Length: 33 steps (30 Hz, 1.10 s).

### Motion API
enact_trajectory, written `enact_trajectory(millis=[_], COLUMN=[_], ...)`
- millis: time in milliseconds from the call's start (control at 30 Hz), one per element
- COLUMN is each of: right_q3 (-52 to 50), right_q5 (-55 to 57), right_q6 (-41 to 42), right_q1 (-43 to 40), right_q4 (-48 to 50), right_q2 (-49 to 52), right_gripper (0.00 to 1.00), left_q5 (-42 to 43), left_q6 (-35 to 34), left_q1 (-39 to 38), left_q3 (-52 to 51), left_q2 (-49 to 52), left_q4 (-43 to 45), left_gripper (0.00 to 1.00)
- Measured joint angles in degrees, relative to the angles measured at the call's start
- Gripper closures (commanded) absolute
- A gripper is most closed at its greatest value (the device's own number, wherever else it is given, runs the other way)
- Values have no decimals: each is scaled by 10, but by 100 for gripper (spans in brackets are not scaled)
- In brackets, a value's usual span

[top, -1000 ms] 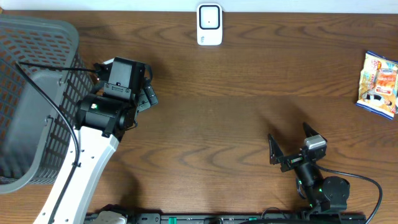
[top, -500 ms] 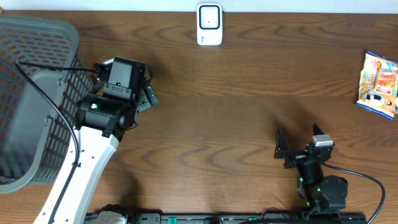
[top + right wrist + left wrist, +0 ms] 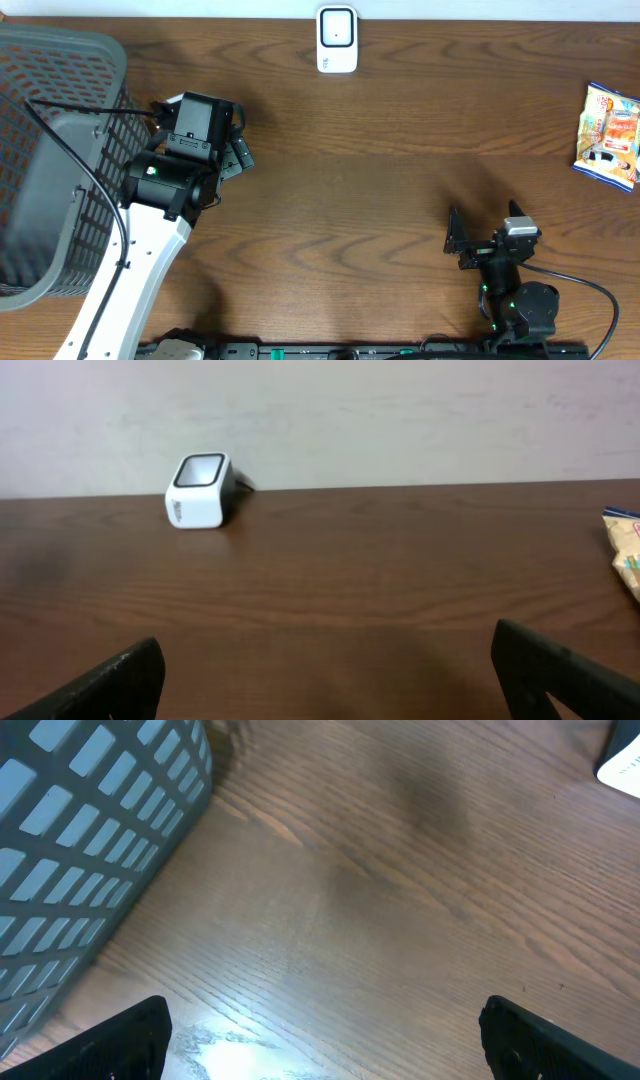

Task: Scan the item barcode

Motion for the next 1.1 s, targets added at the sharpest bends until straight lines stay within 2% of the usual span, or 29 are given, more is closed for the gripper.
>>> enact_trajectory(millis=[1100], right_q3=[0], right_q5=[0], right_q6=[-18], right_q1=[-4], right_q4=[0], right_q2=[0], right_gripper=[1], left_q5=[0], left_q6=[0], left_q1=[0], left_q3=[0], left_q2=[0], left_q4=[0], left_gripper=[2])
